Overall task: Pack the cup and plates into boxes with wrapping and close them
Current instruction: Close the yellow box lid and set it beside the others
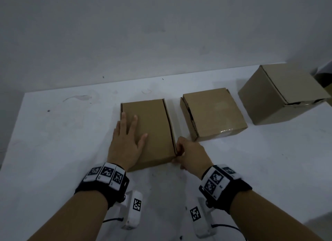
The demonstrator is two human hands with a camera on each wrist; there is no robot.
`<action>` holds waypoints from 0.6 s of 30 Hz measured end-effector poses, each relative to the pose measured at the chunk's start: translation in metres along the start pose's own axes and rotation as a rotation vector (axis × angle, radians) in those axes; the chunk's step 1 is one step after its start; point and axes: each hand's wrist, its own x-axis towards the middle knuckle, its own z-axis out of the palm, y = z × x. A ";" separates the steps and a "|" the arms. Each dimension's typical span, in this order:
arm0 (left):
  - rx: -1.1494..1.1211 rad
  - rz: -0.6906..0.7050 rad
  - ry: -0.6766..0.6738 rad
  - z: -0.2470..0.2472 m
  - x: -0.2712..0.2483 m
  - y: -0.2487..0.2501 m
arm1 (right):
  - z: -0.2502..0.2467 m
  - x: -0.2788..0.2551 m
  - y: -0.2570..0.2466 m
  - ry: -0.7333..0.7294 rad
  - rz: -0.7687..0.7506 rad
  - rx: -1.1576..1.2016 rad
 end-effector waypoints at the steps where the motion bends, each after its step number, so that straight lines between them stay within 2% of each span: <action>1: -0.010 -0.002 0.001 0.000 0.000 0.001 | 0.001 0.000 -0.003 -0.004 -0.047 -0.195; 3: -0.045 -0.015 -0.014 -0.001 0.000 0.001 | 0.001 -0.001 -0.007 0.026 -0.111 -0.446; 5: -0.123 -0.014 -0.036 -0.004 0.001 -0.001 | -0.001 -0.001 -0.010 0.060 -0.166 -0.513; 7: -0.285 -0.027 -0.055 -0.013 0.002 -0.005 | -0.002 0.001 -0.015 0.045 -0.289 -0.535; 9: -0.551 -0.105 -0.023 -0.022 -0.001 -0.010 | -0.002 0.005 -0.021 -0.009 -0.430 -0.651; 11: -0.768 -0.250 0.075 -0.027 -0.011 -0.023 | 0.003 0.014 -0.028 -0.063 -0.524 -0.748; 12: -0.817 -0.325 0.108 -0.028 -0.016 -0.028 | 0.006 0.018 -0.030 -0.093 -0.534 -0.775; 14: -0.845 -0.424 0.087 -0.031 -0.027 -0.036 | 0.012 0.026 -0.030 -0.152 -0.517 -0.828; 18: -0.874 -0.504 -0.093 -0.040 -0.044 -0.043 | 0.023 0.033 -0.026 -0.140 -0.487 -0.882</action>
